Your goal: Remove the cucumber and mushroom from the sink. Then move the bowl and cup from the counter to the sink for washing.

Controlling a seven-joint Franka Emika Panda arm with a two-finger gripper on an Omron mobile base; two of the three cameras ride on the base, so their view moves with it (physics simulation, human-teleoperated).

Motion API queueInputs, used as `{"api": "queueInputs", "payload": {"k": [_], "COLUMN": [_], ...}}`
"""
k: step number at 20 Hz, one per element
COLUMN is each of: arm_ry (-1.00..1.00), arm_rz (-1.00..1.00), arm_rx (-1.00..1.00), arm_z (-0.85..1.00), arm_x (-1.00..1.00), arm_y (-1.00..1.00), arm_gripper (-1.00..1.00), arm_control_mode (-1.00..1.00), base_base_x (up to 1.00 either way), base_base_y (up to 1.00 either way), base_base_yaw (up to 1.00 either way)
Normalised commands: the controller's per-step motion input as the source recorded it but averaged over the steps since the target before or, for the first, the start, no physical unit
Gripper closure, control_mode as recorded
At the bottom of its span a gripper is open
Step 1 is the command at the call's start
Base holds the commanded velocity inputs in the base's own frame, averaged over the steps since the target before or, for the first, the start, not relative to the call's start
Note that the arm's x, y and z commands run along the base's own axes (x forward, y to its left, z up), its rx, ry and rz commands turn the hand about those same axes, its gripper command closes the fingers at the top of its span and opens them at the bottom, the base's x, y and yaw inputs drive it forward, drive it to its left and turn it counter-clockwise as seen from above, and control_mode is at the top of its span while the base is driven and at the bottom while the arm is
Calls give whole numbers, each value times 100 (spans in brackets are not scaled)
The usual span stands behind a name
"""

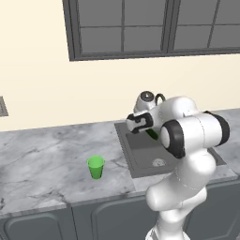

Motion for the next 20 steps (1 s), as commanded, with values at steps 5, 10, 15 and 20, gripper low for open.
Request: {"api": "queueInputs", "payload": {"k": [5, 10, 15, 20], "arm_ry": [10, 8, 11, 15], "arm_rz": [0, 0, 0, 0], "arm_rx": [2, 2, 1, 1], "arm_z": [19, 11, 8, 1], "arm_x": [0, 0, 0, 0], "arm_y": [39, 35, 38, 40], "arm_gripper": [100, 100, 100, 100], "arm_control_mode": [-100, -100, -100, -100], "base_base_x": [0, 0, 0, 0], "base_base_y": [0, 0, 0, 0], "base_base_yaw": [0, 0, 0, 0]}}
